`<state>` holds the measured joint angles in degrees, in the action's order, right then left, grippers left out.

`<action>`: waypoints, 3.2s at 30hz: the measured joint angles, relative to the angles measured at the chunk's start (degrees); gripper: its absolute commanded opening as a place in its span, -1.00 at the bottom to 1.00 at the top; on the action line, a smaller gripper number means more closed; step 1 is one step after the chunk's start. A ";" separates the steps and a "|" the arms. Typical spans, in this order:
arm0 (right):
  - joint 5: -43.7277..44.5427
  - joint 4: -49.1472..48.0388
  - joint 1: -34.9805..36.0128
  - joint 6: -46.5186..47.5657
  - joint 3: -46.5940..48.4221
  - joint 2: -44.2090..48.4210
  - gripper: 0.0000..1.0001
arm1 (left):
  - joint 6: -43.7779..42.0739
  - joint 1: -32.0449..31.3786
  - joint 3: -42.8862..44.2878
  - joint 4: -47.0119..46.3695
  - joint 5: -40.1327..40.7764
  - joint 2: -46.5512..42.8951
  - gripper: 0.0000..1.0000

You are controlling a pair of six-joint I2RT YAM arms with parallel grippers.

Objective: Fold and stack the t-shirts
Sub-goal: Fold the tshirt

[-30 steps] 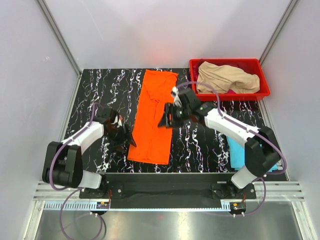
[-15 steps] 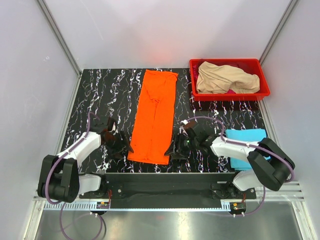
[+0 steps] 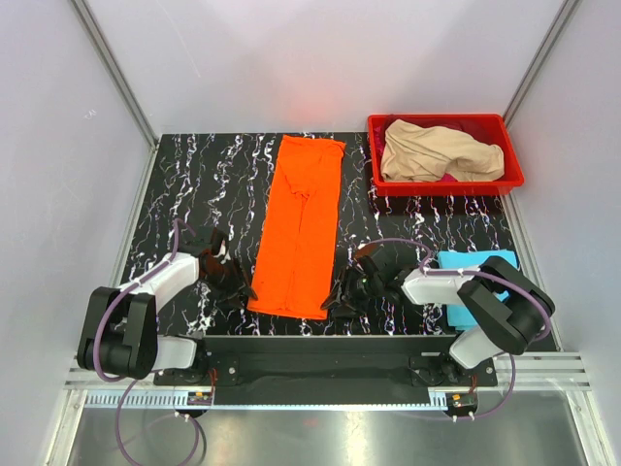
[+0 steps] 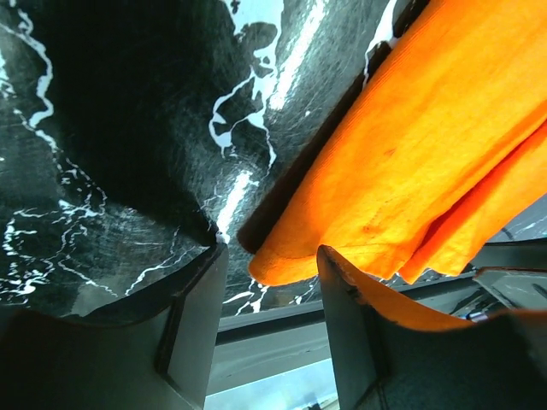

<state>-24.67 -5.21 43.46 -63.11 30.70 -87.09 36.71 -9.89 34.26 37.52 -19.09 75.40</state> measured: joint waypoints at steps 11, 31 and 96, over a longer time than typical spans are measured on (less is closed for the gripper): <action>-2.10 -5.60 0.37 -1.86 0.07 -3.54 0.00 | 2.03 0.13 -1.11 -3.43 -3.17 0.11 0.08; -2.67 -7.87 0.42 -2.62 -0.17 -6.56 -1.00 | 3.69 -1.81 -3.89 -6.54 -3.56 -0.92 -1.00; -12.46 41.38 -26.84 29.70 72.17 -41.72 -1.00 | 5.40 1.22 52.78 -5.73 -8.35 40.11 -1.00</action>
<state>-37.12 36.16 16.62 -33.41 102.87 -128.81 42.11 -8.67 87.05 31.79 -27.44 115.50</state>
